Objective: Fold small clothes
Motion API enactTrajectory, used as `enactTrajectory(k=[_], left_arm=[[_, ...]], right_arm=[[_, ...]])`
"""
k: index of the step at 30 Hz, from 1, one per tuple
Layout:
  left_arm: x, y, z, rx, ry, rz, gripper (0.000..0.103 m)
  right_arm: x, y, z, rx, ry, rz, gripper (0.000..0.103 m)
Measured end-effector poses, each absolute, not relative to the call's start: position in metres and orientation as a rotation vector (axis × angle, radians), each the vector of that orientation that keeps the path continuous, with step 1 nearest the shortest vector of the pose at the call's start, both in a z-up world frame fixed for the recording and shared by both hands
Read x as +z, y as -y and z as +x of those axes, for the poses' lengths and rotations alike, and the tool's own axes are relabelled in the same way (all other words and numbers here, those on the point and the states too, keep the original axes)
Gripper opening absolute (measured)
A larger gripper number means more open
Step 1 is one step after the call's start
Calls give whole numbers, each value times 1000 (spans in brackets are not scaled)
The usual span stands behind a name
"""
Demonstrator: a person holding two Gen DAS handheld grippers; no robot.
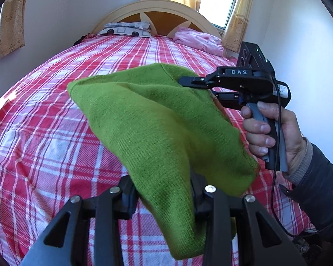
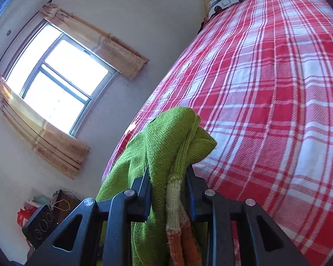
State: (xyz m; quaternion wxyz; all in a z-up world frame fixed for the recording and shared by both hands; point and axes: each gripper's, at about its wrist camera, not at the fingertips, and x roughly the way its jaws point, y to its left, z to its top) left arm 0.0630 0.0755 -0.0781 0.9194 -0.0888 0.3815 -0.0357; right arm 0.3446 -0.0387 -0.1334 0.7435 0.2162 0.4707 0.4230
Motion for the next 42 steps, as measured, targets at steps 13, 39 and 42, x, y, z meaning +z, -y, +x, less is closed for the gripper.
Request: enactTrajectory(k=[13, 39, 42], left_arm=[[-116, -97, 46, -27, -875, -199, 52], [-126, -142, 64, 149, -858, -216, 103], [-125, -142, 54, 153, -836, -273, 103]], right_arm=[[-167, -5, 345, 900, -1109, 380, 27], [-158, 12, 274, 710, -1048, -47, 72], [-149, 22, 268, 685, -1021, 2, 73]])
